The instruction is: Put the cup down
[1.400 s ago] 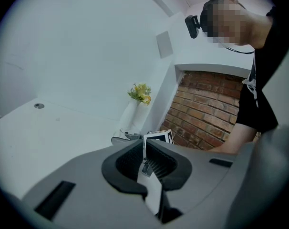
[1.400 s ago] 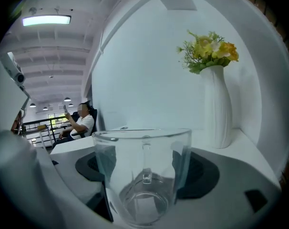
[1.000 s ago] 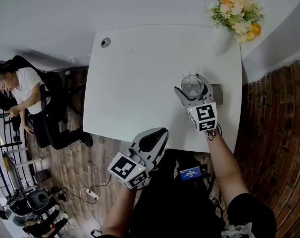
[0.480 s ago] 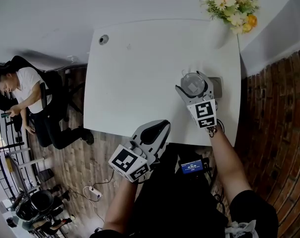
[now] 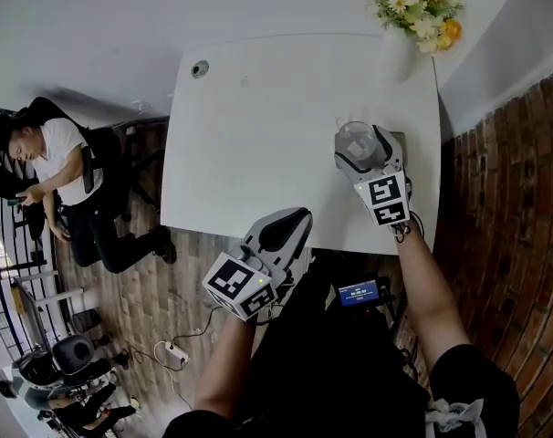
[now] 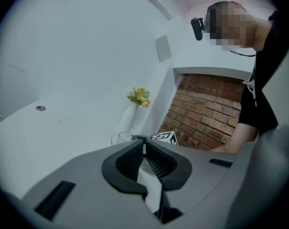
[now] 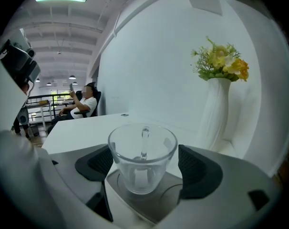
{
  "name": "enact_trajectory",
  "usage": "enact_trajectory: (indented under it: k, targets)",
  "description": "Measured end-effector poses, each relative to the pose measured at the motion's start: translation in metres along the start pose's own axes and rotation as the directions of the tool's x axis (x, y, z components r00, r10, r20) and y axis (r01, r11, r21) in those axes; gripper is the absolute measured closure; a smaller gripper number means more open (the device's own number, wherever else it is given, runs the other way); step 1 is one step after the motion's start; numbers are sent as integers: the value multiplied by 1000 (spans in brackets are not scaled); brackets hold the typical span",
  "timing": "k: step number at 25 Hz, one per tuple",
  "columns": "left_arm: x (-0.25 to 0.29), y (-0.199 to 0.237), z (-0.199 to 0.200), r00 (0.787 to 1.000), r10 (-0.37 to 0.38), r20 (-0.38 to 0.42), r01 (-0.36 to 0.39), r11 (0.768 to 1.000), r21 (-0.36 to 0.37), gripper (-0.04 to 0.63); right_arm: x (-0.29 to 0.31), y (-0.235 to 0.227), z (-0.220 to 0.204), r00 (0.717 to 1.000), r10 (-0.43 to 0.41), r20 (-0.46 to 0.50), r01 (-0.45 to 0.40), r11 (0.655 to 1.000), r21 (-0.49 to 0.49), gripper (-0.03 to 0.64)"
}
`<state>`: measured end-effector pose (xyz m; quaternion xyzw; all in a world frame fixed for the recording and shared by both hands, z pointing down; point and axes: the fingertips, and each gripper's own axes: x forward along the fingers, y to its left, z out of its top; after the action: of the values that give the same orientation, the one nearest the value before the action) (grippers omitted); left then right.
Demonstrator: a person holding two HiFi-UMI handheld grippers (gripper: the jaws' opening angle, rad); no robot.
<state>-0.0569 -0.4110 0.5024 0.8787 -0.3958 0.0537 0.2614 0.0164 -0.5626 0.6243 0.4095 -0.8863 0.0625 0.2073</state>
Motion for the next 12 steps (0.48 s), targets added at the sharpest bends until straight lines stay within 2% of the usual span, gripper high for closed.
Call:
enact_trajectory:
  k: [7, 10, 12]
  targets:
    - [-6, -7, -6, 1000, -25, -9, 25, 999, 24, 568, -52, 0, -10, 999, -22, -28, 25, 996, 91, 199]
    - [-5, -10, -5, 999, -40, -10, 41, 998, 40, 568, -80, -1, -10, 1000, -6, -27, 12, 979, 203, 203]
    - [-2, -13, -3, 999, -53, -9, 54, 997, 54, 568, -99, -2, -5, 1000, 9, 1, -9, 950, 312, 261]
